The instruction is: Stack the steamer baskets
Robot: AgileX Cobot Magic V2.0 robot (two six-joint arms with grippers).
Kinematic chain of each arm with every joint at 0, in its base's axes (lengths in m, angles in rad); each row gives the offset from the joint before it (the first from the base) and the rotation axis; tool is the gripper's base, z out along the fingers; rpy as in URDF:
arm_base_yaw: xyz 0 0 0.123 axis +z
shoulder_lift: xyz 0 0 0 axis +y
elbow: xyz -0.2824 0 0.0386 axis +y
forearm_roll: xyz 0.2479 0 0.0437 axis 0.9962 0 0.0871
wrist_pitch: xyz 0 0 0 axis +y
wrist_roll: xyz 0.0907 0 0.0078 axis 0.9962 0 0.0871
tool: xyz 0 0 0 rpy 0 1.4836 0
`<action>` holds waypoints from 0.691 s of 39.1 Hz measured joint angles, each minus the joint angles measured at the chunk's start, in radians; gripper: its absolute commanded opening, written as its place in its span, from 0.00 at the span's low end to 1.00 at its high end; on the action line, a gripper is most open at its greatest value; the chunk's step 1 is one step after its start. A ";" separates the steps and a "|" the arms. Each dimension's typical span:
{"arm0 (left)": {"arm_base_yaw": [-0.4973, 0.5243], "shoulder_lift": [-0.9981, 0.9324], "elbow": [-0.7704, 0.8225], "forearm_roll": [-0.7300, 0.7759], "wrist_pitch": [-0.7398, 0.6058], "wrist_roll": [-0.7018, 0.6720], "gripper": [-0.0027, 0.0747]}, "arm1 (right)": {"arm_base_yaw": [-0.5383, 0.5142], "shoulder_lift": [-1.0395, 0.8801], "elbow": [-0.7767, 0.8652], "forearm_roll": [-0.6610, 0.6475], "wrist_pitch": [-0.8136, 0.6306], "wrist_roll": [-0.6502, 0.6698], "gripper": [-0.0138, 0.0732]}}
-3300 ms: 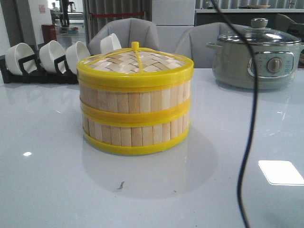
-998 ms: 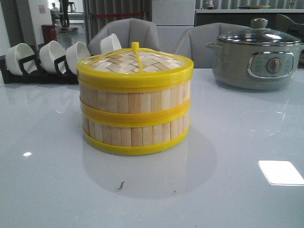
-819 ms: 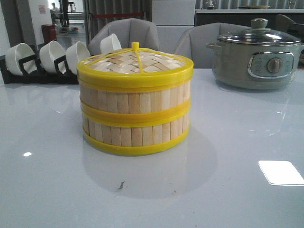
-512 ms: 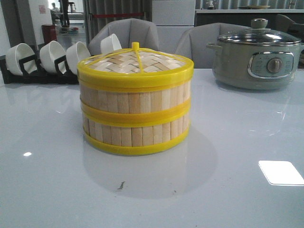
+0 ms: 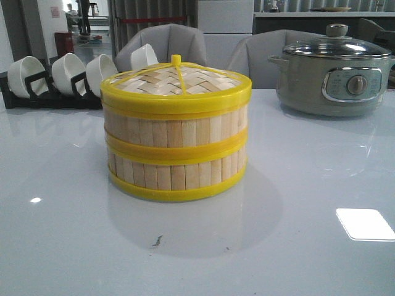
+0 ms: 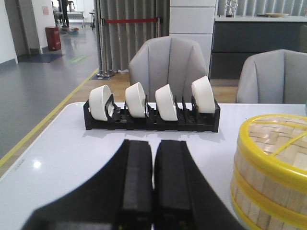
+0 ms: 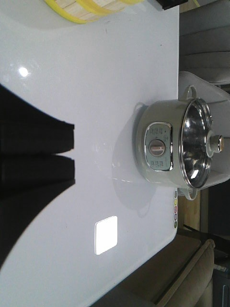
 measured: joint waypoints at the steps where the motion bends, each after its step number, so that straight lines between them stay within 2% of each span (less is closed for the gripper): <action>1: 0.007 -0.014 0.025 -0.005 -0.021 0.000 0.15 | 0.000 0.000 0.000 0.000 0.000 0.000 0.22; 12: 0.072 -0.213 0.282 -0.056 -0.066 0.000 0.15 | 0.000 0.000 0.000 0.000 0.000 0.000 0.22; 27: 0.097 -0.316 0.282 -0.036 0.005 0.000 0.15 | 0.000 0.000 0.000 0.000 0.000 0.000 0.22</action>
